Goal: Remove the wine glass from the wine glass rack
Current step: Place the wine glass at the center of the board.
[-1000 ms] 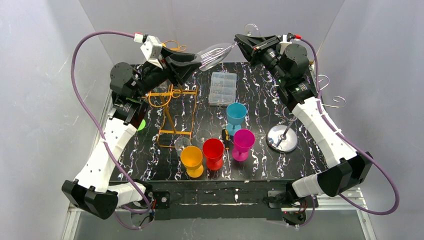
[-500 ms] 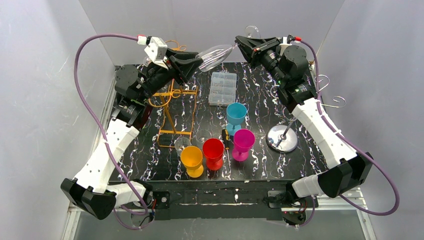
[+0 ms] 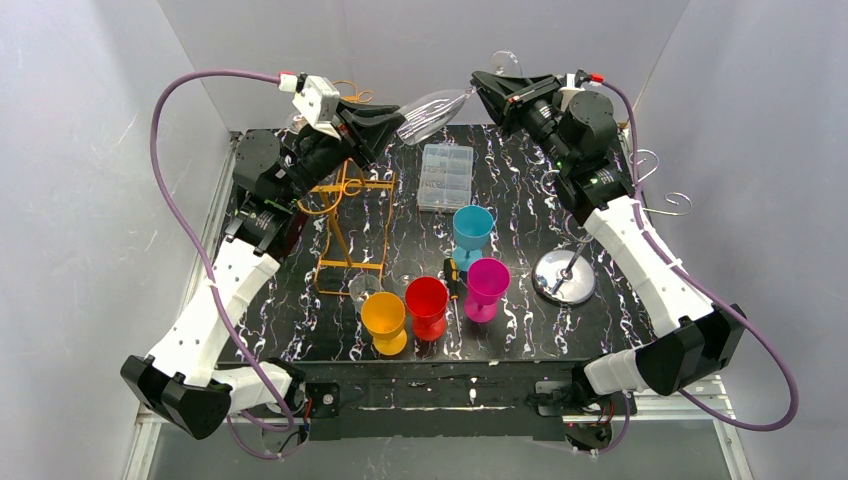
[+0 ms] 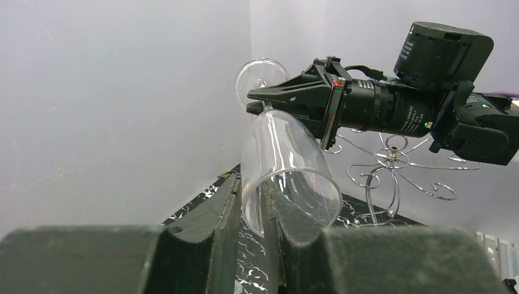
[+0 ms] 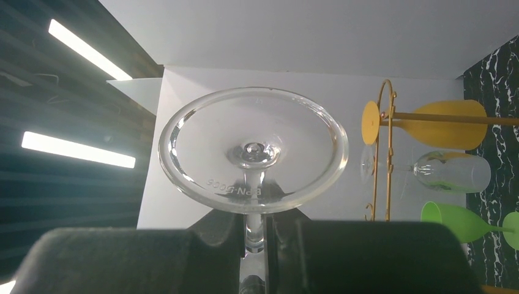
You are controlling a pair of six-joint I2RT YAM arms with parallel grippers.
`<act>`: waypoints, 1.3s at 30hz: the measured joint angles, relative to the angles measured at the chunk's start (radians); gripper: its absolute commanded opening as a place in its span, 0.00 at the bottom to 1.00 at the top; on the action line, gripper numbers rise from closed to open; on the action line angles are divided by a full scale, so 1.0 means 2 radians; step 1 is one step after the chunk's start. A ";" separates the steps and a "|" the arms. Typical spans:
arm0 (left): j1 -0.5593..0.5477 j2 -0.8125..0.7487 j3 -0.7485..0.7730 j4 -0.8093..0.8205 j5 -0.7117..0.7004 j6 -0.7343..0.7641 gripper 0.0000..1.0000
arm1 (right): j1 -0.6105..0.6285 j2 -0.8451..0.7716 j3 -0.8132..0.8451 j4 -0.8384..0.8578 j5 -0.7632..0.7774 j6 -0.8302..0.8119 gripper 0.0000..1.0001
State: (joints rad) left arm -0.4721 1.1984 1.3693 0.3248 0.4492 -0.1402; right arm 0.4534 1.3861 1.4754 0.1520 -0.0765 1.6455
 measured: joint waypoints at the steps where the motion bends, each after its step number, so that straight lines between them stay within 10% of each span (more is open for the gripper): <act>1: -0.002 0.000 0.000 -0.001 -0.001 0.002 0.20 | 0.000 0.000 0.000 0.000 0.000 0.000 0.01; 15: -0.015 0.000 0.000 -0.012 -0.031 0.021 0.00 | -0.001 0.000 -0.004 0.005 0.000 0.002 0.01; 39: -0.056 0.002 0.000 -0.063 -0.164 -0.090 0.00 | -0.002 -0.012 -0.063 0.042 -0.004 -0.017 0.63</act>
State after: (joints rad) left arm -0.5850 1.2034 1.3693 0.1986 0.1211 -0.3210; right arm 0.4492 1.3624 1.3491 0.2356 -0.0853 1.6123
